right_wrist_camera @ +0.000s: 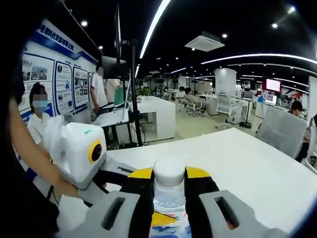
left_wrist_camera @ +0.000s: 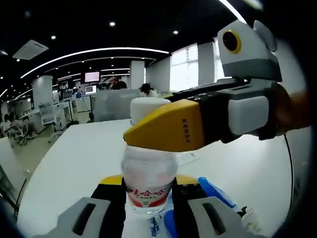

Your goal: Arrange the tabletop items into an orderly group along one side of the table until the central work area is clear of visible clutter.

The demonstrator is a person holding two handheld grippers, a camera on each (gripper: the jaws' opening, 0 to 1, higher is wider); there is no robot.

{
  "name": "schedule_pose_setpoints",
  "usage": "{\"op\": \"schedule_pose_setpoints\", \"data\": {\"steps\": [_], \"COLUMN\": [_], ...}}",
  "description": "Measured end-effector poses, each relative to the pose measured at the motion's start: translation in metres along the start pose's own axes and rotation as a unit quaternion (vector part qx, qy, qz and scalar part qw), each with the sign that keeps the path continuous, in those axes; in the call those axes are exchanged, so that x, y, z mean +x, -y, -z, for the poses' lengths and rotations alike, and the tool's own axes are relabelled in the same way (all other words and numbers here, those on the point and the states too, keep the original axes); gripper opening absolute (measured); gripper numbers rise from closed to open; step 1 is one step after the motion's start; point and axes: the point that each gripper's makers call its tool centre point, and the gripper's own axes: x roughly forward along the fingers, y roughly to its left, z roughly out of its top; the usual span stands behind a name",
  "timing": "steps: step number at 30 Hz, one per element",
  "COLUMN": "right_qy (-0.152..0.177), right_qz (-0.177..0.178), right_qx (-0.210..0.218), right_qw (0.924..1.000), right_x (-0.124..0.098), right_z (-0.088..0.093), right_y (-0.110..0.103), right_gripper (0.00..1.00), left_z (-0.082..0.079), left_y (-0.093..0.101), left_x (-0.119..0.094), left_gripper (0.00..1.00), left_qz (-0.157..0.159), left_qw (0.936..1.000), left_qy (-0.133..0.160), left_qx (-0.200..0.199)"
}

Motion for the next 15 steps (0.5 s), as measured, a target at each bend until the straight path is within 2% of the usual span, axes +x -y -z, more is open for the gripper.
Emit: {"op": "schedule_pose_setpoints", "data": {"steps": [5, 15], "right_qy": [-0.011, -0.039], "right_qz": [-0.016, -0.031], "right_qx": [-0.012, -0.010], "right_qw": [0.9997, 0.9987], "right_x": [0.021, 0.045], "right_z": [0.014, 0.041], "right_y": [0.003, 0.008], "right_gripper": [0.17, 0.17], "left_z": [0.016, 0.047], "left_y": [-0.018, -0.034], "left_x": [0.013, 0.033], "left_gripper": [0.33, 0.33], "left_qz": [-0.021, -0.046], "left_qw": [0.9997, 0.9984], "left_qy": [-0.008, -0.032], "left_qx": [0.005, -0.002]}}
